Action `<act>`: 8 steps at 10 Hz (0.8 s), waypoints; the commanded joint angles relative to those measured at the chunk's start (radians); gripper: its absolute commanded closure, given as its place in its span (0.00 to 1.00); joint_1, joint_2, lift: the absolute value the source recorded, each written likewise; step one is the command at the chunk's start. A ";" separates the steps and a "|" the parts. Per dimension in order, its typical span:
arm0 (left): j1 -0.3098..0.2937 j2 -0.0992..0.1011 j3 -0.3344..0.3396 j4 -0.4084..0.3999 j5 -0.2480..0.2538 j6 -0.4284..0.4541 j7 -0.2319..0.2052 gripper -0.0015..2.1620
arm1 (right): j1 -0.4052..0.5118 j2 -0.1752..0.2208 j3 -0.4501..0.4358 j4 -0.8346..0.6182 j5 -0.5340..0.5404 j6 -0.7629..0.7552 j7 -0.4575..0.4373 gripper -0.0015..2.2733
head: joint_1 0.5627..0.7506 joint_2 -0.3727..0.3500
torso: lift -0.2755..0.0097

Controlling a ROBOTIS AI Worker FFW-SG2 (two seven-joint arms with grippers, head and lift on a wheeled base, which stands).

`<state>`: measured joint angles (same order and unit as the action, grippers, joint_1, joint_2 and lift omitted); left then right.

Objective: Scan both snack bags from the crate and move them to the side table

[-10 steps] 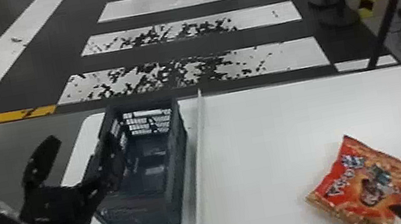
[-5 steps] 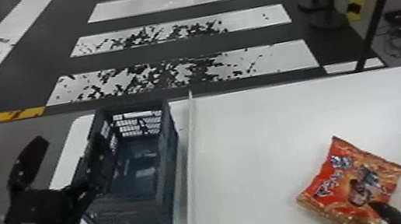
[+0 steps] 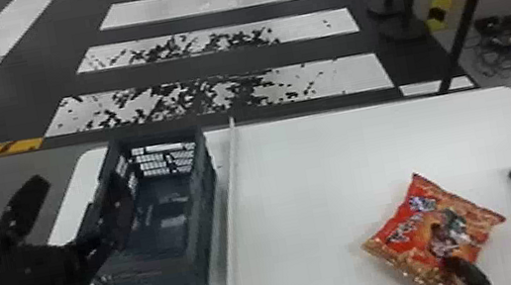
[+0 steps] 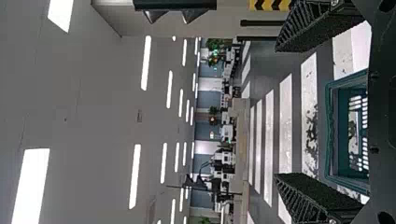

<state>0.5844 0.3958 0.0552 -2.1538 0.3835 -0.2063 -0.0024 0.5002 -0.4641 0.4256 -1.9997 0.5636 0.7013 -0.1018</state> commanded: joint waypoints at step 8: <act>-0.002 -0.003 -0.018 -0.009 0.005 -0.003 -0.005 0.02 | 0.080 0.237 -0.481 -0.209 -0.929 -0.423 0.212 0.99 | 0.70 0.65 | 0.63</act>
<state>0.5830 0.3915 0.0406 -2.1591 0.3892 -0.2093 -0.0077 0.5918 -0.2725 -0.0014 -2.2041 -0.2330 0.2798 0.1038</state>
